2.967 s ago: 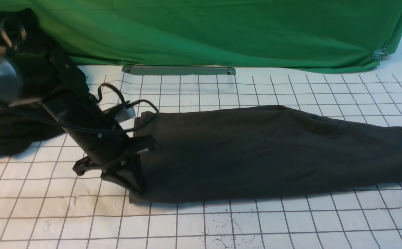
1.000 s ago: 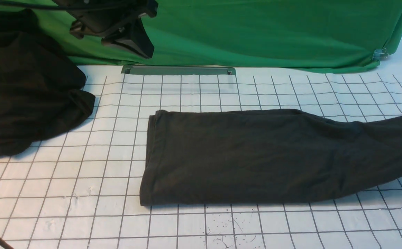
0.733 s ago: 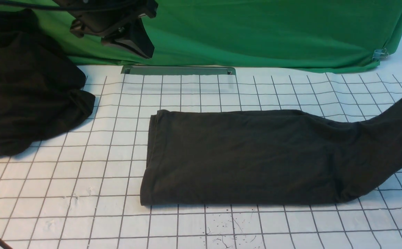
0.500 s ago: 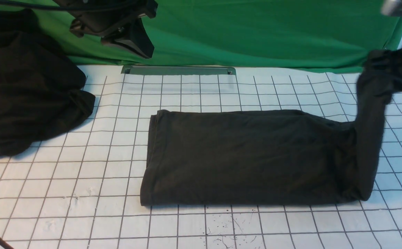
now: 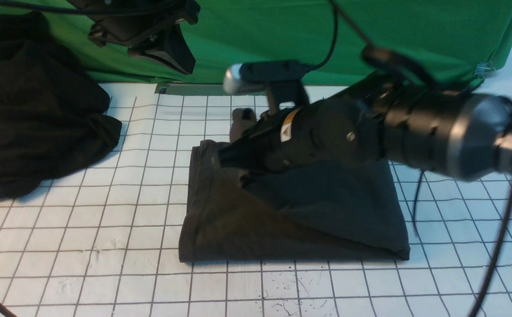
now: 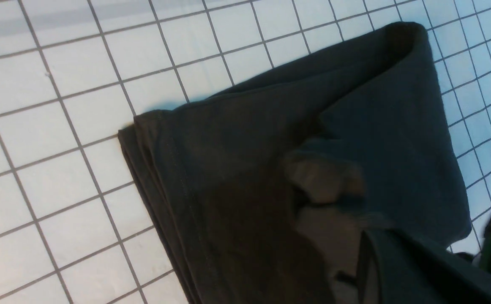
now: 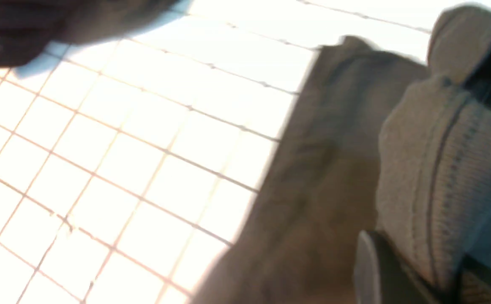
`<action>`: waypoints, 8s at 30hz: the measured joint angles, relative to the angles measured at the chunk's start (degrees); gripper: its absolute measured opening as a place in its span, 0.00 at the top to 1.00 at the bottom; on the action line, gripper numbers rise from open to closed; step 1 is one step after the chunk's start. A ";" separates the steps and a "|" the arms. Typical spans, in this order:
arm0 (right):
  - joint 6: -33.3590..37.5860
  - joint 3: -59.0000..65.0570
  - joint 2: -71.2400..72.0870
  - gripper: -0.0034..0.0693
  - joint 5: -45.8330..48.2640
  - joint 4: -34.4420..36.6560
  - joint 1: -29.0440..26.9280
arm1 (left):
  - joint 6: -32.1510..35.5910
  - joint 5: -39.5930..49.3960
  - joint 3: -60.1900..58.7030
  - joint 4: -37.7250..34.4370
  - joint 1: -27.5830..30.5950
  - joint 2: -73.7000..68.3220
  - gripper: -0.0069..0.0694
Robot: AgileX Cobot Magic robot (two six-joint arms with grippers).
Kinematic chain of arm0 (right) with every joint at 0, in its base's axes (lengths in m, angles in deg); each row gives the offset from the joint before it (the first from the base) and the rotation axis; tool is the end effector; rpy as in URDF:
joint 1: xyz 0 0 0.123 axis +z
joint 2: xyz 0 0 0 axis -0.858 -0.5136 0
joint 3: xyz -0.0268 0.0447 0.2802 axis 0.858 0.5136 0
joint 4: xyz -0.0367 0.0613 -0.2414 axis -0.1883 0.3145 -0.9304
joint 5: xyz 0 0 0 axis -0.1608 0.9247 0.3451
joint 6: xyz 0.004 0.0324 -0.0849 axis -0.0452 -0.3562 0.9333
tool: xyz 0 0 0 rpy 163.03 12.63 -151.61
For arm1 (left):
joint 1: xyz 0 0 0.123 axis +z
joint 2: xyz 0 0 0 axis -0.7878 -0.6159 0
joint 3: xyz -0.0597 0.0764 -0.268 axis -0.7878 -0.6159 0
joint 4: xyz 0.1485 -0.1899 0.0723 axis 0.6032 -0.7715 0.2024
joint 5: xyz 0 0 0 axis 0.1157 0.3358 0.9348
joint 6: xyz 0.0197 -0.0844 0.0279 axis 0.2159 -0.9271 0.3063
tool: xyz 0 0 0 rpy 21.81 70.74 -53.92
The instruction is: Fold a long-sleeved shirt over a white checkered tablecloth.
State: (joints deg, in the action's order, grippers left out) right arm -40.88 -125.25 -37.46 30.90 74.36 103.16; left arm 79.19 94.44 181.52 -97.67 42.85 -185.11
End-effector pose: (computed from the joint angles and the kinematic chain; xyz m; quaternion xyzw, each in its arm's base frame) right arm 0.3121 0.3047 0.2367 -0.1686 0.8940 0.2380 0.3402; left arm 0.3969 -0.1003 0.3662 0.1136 0.9397 -0.2187 0.2370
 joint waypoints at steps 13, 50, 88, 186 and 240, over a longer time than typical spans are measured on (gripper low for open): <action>1.22 0.00 -2.90 0.21 1.71 0.00 0.95 | -0.10 0.00 0.00 3.67 0.00 0.00 0.90; 20.41 28.11 12.43 0.90 15.46 3.23 -24.31 | -8.40 -18.82 -34.10 3.97 -7.47 -2.38 0.85; 20.59 26.47 8.51 0.45 17.14 2.44 -24.14 | -16.41 -34.09 -54.05 6.55 -13.69 8.85 0.29; 25.38 52.82 102.17 0.90 5.74 -4.05 -24.07 | -10.06 -22.84 -44.49 8.36 -13.75 24.15 0.91; 25.11 80.77 109.04 0.75 -1.82 -4.51 -42.58 | -10.00 -28.68 -44.49 9.66 -13.75 24.15 0.91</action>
State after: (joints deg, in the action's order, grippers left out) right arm -15.77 -44.48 71.58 29.08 69.85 60.58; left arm 69.19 65.75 137.03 -88.01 29.10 -160.96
